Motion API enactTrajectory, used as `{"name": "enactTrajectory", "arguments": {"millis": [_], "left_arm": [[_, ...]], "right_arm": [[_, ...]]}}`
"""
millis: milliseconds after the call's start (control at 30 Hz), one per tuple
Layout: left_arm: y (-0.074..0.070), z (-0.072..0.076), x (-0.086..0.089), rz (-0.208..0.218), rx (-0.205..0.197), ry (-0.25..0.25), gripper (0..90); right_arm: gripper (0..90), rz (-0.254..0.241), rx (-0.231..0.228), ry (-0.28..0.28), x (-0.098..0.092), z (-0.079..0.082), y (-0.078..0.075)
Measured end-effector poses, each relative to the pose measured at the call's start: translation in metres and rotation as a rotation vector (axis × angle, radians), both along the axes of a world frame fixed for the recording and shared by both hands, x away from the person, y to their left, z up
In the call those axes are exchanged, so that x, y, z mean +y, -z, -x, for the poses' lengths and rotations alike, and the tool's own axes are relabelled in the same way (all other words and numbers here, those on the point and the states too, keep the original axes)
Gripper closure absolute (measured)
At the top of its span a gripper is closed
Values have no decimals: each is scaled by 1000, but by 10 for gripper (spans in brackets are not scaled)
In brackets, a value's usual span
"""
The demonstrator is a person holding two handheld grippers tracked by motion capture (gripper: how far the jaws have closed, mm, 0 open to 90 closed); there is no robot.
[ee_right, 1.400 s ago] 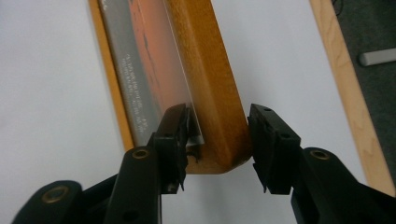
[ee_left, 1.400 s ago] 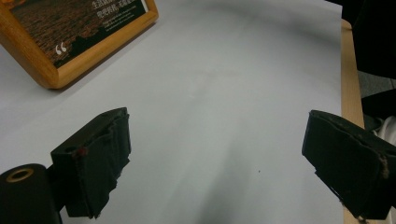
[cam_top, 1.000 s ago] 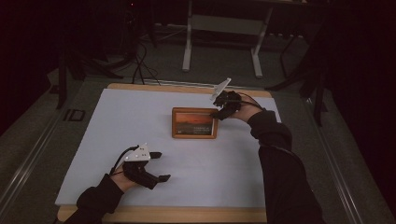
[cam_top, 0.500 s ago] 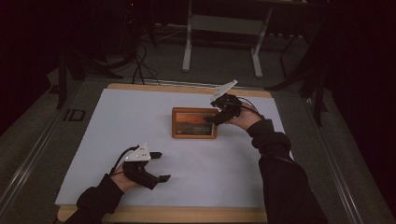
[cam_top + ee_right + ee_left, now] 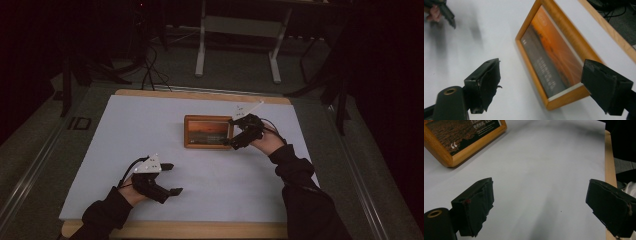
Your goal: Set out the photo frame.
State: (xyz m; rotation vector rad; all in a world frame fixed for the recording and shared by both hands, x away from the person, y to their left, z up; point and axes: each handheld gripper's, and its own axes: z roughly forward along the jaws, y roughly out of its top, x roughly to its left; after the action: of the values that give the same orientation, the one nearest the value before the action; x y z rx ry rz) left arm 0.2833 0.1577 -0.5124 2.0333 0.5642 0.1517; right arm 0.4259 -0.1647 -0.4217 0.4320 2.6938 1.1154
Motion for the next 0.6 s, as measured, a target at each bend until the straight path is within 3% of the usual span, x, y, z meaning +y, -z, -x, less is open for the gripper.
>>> {"name": "enactTrajectory", "arguments": {"millis": [233,500,600], "left_arm": [[0,1,0,-2,-2,6,85],[-1,1,0,-3,-4,7,85],[-1,1,0,-4,-2,7,85]], "right_arm": [[155,-19,11,7,-10,16,15],[155,-48,29,6,-18,42,42],[155,-31,27,6,-18,48,51]]}}
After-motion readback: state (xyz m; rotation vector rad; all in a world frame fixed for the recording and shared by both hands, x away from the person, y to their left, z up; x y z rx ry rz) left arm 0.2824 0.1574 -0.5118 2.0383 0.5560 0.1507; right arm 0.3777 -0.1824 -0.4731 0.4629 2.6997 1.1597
